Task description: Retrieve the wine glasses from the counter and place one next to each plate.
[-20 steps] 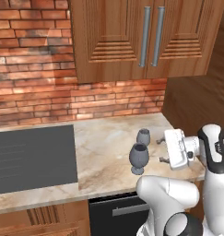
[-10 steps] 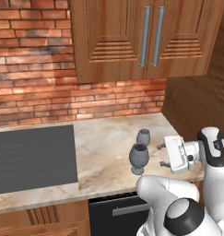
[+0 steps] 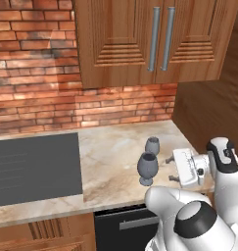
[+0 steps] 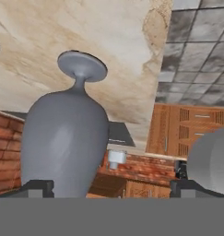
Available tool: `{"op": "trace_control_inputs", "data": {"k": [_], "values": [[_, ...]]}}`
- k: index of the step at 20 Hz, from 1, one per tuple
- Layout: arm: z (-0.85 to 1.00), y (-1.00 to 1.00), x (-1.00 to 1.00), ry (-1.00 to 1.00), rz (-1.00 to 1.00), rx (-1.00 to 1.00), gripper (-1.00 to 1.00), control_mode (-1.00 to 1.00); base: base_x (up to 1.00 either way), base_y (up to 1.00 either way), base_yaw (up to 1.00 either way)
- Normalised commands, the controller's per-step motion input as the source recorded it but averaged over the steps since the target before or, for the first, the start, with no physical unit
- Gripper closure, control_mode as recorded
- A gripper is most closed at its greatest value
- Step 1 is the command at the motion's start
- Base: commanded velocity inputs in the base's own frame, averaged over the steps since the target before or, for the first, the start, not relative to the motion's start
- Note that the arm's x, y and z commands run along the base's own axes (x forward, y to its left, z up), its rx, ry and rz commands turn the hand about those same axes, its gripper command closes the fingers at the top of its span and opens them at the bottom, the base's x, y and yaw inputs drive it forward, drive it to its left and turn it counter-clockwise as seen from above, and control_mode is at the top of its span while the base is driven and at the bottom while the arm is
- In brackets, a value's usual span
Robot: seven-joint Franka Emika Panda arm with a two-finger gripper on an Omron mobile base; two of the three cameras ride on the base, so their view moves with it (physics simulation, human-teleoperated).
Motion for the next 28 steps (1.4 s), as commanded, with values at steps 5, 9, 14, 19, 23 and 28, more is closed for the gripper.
{"op": "trace_control_inputs", "data": {"k": [5,9,14,19,23,28], "values": [[-0.12,0.05,0.0,0.0,0.0,0.0,-1.0,-1.0,0.0,0.0,0.0],[-0.1,0.09,0.0,0.01,0.0,0.0,-1.0,-1.0,0.0,0.0,0.0],[-0.11,0.03,0.11,0.09,0.0,0.0,-1.0,-1.0,0.0,0.0,0.0],[-0.17,0.0,0.06,0.06,0.0,0.0,-1.0,-1.0,0.0,0.0,0.0],[-0.09,0.0,0.05,0.03,0.0,0.0,-1.0,-1.0,0.0,0.0,0.0],[-0.08,0.07,0.04,0.01,0.0,0.0,-1.0,-1.0,0.0,0.0,0.0]]}}
